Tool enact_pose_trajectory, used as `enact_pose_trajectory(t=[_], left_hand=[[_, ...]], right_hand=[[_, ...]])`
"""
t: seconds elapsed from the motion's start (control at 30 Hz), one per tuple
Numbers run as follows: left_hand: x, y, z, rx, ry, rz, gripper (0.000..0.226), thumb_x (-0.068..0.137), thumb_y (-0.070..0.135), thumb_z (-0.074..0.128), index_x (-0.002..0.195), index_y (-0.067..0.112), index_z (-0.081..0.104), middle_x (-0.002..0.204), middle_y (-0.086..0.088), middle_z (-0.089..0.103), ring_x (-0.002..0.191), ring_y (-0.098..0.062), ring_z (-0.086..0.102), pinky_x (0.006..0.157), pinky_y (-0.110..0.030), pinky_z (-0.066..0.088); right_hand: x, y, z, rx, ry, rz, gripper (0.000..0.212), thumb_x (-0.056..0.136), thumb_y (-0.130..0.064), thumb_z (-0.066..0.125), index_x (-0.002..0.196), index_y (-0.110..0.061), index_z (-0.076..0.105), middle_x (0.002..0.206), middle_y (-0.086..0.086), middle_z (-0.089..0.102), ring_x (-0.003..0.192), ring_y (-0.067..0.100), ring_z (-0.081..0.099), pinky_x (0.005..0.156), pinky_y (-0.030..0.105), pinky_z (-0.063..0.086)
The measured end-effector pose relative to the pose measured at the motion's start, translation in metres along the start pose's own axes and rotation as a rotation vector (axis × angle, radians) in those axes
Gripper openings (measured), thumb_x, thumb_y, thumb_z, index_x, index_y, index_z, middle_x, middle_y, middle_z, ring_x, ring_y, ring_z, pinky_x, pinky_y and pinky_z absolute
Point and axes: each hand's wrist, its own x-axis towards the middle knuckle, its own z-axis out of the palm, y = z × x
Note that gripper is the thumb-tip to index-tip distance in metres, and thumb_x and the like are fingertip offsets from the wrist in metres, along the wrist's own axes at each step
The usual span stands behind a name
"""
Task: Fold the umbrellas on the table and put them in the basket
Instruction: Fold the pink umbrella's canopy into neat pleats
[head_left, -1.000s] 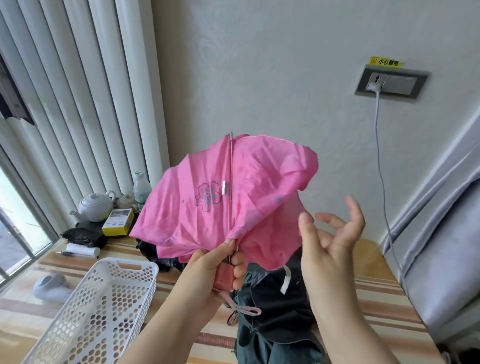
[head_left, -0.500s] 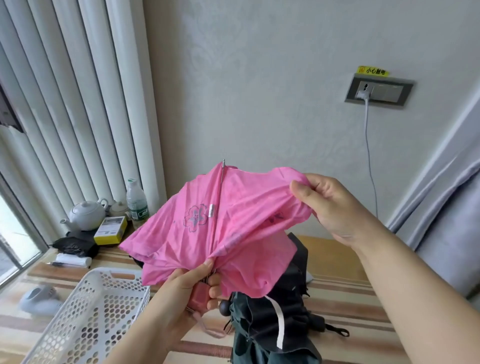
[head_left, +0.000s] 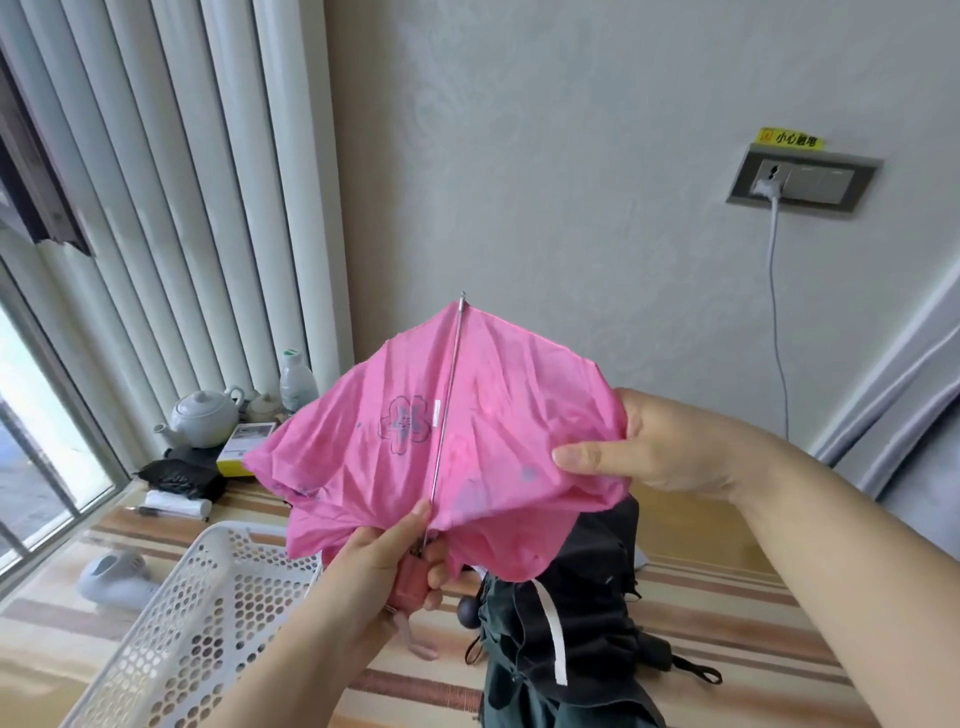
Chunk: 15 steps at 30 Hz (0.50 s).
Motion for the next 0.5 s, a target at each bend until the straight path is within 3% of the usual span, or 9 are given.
enact_pose_trajectory(t=[0.1, 0.23, 0.37, 0.5], left_hand=[[0.001, -0.004, 0.003, 0.091, 0.053, 0.058, 0.021, 0.083, 0.019, 0.058, 0.073, 0.002, 0.052, 0.056, -0.010, 0.046, 0.042, -0.018, 0.047, 0.036, -0.023, 0.037], [0.003, -0.006, 0.001, 0.133, 0.083, 0.079, 0.024, 0.086, 0.020, 0.057, 0.073, 0.001, 0.053, 0.054, -0.011, 0.047, 0.043, -0.021, 0.046, 0.041, -0.026, 0.035], [0.006, 0.000, -0.004, 0.093, 0.114, 0.077, 0.027, 0.079, 0.026, 0.061, 0.069, 0.002, 0.052, 0.054, -0.011, 0.047, 0.044, -0.020, 0.042, 0.038, -0.024, 0.037], [0.005, 0.002, 0.000, 0.161, 0.085, 0.096, 0.032, 0.078, 0.026, 0.064, 0.061, 0.002, 0.052, 0.055, -0.012, 0.046, 0.047, -0.020, 0.040, 0.038, -0.025, 0.037]], right_hand=[[0.007, 0.002, 0.009, 0.216, -0.049, 0.101, 0.017, 0.081, -0.019, 0.060, 0.073, -0.005, 0.062, 0.065, 0.000, 0.063, 0.061, 0.011, 0.060, 0.064, 0.019, 0.052], [0.006, 0.004, 0.001, 0.377, -0.041, 0.192, 0.030, 0.075, -0.024, 0.059, 0.097, -0.007, 0.067, 0.083, 0.003, 0.073, 0.075, 0.014, 0.069, 0.076, 0.025, 0.058], [0.001, 0.007, -0.012, -0.008, 0.013, 0.081, 0.042, 0.074, -0.027, 0.075, 0.111, -0.011, 0.065, 0.108, 0.004, 0.073, 0.102, 0.018, 0.069, 0.097, 0.033, 0.052], [0.006, 0.013, -0.003, -0.190, 0.021, 0.081, 0.047, 0.070, -0.016, 0.085, 0.114, -0.013, 0.066, 0.112, 0.003, 0.072, 0.108, 0.020, 0.066, 0.098, 0.036, 0.051]])
